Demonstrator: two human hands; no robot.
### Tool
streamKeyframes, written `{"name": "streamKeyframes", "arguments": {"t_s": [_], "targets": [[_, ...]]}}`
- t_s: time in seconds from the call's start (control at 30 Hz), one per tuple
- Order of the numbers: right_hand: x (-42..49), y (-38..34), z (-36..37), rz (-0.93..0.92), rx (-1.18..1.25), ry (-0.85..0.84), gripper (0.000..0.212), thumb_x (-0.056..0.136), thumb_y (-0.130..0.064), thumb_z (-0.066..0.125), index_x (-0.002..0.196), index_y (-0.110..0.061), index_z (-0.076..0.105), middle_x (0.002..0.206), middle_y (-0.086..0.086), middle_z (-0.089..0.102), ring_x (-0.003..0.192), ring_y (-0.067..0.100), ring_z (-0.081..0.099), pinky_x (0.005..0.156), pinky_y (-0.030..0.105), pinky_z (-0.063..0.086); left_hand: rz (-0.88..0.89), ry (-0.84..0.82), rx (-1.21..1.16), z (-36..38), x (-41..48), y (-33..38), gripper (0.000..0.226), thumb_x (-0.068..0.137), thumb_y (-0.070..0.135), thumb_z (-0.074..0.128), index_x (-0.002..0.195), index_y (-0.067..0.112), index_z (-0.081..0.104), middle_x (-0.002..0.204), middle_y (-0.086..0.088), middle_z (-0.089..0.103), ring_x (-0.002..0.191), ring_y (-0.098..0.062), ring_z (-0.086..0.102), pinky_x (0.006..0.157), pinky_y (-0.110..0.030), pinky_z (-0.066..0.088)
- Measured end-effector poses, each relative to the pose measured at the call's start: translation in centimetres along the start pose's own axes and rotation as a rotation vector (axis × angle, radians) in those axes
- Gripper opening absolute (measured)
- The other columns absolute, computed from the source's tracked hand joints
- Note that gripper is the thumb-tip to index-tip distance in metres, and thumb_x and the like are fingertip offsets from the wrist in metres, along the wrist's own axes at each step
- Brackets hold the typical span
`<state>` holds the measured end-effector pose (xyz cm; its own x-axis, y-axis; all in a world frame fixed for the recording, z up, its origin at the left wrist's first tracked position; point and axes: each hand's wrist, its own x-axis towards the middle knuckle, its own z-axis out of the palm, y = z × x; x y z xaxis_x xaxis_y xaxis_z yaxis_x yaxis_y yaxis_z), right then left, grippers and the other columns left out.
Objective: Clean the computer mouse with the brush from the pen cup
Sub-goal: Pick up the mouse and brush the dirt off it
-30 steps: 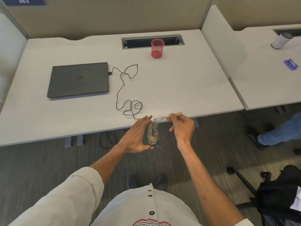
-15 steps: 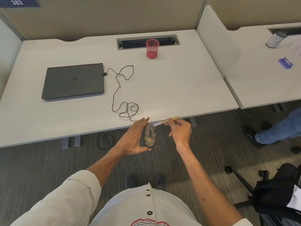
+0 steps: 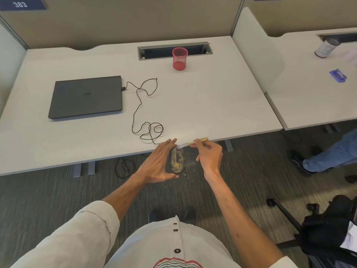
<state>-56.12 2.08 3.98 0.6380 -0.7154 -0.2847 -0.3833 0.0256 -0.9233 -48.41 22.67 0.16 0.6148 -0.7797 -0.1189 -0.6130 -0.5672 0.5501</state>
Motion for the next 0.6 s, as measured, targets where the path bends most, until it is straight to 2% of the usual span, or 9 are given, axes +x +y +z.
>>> {"name": "streamKeyframes", "arguments": {"t_s": [0.1, 0.2, 0.27, 0.33, 0.43, 0.47, 0.53, 0.6], "targets": [[0.0, 0.5, -0.3, 0.02, -0.049, 0.037, 0.023, 0.102, -0.032, 0.077, 0.081, -0.029, 0.084, 0.08, -0.015, 0.084, 0.037, 0.007, 0.054, 0.051, 0.027, 0.056, 0.003, -0.012, 0.008, -0.1, 0.1, 0.0, 0.131, 0.08, 0.073, 0.085, 0.174, 0.016, 0.012, 0.185, 0.003, 0.003, 0.173, -0.017, 0.003, 0.142, -0.048, 0.013], [0.0, 1.0, -1.1, 0.056, -0.117, 0.089, 0.028, 0.101, -0.033, 0.077, 0.074, -0.033, 0.082, 0.078, -0.016, 0.082, 0.039, 0.007, 0.056, 0.06, 0.039, 0.061, 0.004, -0.027, 0.016, -0.1, 0.0, -0.2, 0.132, 0.081, 0.073, 0.084, 0.174, 0.015, 0.011, 0.185, 0.002, 0.003, 0.173, -0.018, 0.003, 0.142, -0.049, 0.013], [0.0, 1.2, -1.6, 0.06, -0.115, 0.11, 0.029, 0.102, -0.033, 0.076, 0.074, -0.034, 0.082, 0.078, -0.016, 0.082, 0.041, 0.007, 0.057, 0.063, 0.041, 0.062, 0.004, -0.039, 0.022, 0.1, 0.0, -0.2, 0.132, 0.081, 0.073, 0.084, 0.174, 0.015, 0.01, 0.185, 0.002, 0.002, 0.173, -0.018, 0.002, 0.142, -0.049, 0.013], [0.0, 1.0, -1.7, 0.033, -0.084, 0.091, 0.027, 0.102, -0.034, 0.077, 0.076, -0.033, 0.083, 0.08, -0.016, 0.083, 0.041, 0.004, 0.056, 0.058, 0.036, 0.061, 0.002, -0.043, 0.025, 0.2, 0.0, -0.1, 0.132, 0.081, 0.073, 0.084, 0.174, 0.015, 0.011, 0.185, 0.002, 0.002, 0.173, -0.017, 0.002, 0.142, -0.048, 0.013], [-0.5, 0.6, -1.1, -0.015, -0.008, 0.038, 0.022, 0.102, -0.032, 0.078, 0.082, -0.028, 0.085, 0.083, -0.013, 0.084, 0.042, -0.001, 0.057, 0.048, 0.018, 0.052, 0.008, -0.042, 0.026, 0.2, 0.1, 0.0, 0.131, 0.08, 0.073, 0.085, 0.174, 0.015, 0.013, 0.185, 0.002, 0.004, 0.173, -0.018, 0.003, 0.142, -0.048, 0.013], [-0.7, 0.6, -0.9, -0.024, -0.005, 0.023, 0.022, 0.102, -0.031, 0.078, 0.082, -0.027, 0.086, 0.083, -0.013, 0.084, 0.043, -0.001, 0.057, 0.047, 0.017, 0.051, 0.009, -0.041, 0.026, 0.1, 0.2, 0.1, 0.131, 0.08, 0.073, 0.085, 0.173, 0.015, 0.013, 0.185, 0.002, 0.004, 0.173, -0.018, 0.004, 0.142, -0.048, 0.013], [-1.0, 0.7, -0.5, -0.022, -0.032, 0.013, 0.025, 0.102, -0.032, 0.078, 0.079, -0.029, 0.085, 0.083, -0.012, 0.085, 0.048, 0.002, 0.059, 0.052, 0.027, 0.056, 0.012, -0.035, 0.029, 0.0, 0.3, 0.2, 0.13, 0.08, 0.073, 0.086, 0.173, 0.015, 0.015, 0.185, 0.002, 0.006, 0.173, -0.018, 0.005, 0.141, -0.048, 0.014], [-1.1, 1.1, -0.5, 0.007, -0.064, 0.032, 0.026, 0.101, -0.034, 0.078, 0.076, -0.032, 0.084, 0.081, -0.012, 0.084, 0.055, 0.008, 0.063, 0.064, 0.042, 0.063, 0.016, -0.035, 0.032, 0.0, 0.4, 0.3, 0.13, 0.08, 0.072, 0.086, 0.173, 0.014, 0.015, 0.185, 0.003, 0.006, 0.173, -0.018, 0.006, 0.141, -0.047, 0.015]]}}
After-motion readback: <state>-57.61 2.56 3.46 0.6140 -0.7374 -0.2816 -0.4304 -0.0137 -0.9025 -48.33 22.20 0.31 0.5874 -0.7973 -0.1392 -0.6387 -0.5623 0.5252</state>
